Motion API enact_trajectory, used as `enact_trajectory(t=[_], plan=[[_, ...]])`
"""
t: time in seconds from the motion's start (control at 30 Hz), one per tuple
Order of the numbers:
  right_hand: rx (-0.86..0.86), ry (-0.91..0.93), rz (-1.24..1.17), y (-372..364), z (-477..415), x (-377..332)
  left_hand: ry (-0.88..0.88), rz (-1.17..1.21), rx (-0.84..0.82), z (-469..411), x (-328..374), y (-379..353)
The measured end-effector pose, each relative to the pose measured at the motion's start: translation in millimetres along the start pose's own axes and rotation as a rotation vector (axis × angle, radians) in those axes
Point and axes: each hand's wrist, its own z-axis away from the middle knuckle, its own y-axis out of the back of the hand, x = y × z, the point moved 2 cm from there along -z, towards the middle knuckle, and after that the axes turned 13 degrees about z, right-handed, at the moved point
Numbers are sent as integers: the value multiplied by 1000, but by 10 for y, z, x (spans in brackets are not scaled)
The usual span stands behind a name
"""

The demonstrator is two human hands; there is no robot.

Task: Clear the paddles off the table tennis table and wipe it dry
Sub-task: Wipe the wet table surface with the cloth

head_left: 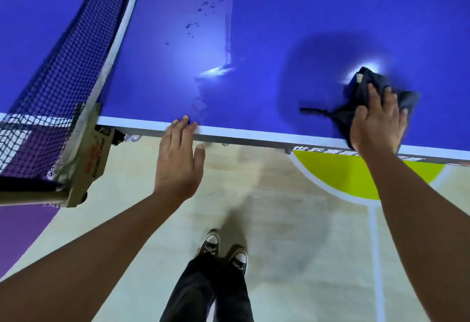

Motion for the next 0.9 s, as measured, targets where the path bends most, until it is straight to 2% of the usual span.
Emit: enact_trajectory(t=[0.1,0.2,0.27,0.4,0.47,0.67,0.8,0.9], plan=[[21,-32,-5,-26,46,-99,-19,11,-21,-15,-15,45],[43,-19,-11,-75,259,-510,-76,-4,-8,-47,-71,130],[61,81,13,-108,525,-996,-131,-24,19,-98,-113,181],[108,395,56,-277,1154,-2099,-181,-3,57,-320,-257,257],[124,452,50,-344,1392,-2498,-164,-30,82,-494,-349,333],[86,445,82,-388,1446,-2776,-94,-42,125,-1159,-648,539],[83,419,106,-369,1093,-2995,-145,-45,116,-1672,-682,573],[54,426,102,-330,691,-3173,-105,-45,125,-2056,-664,615]])
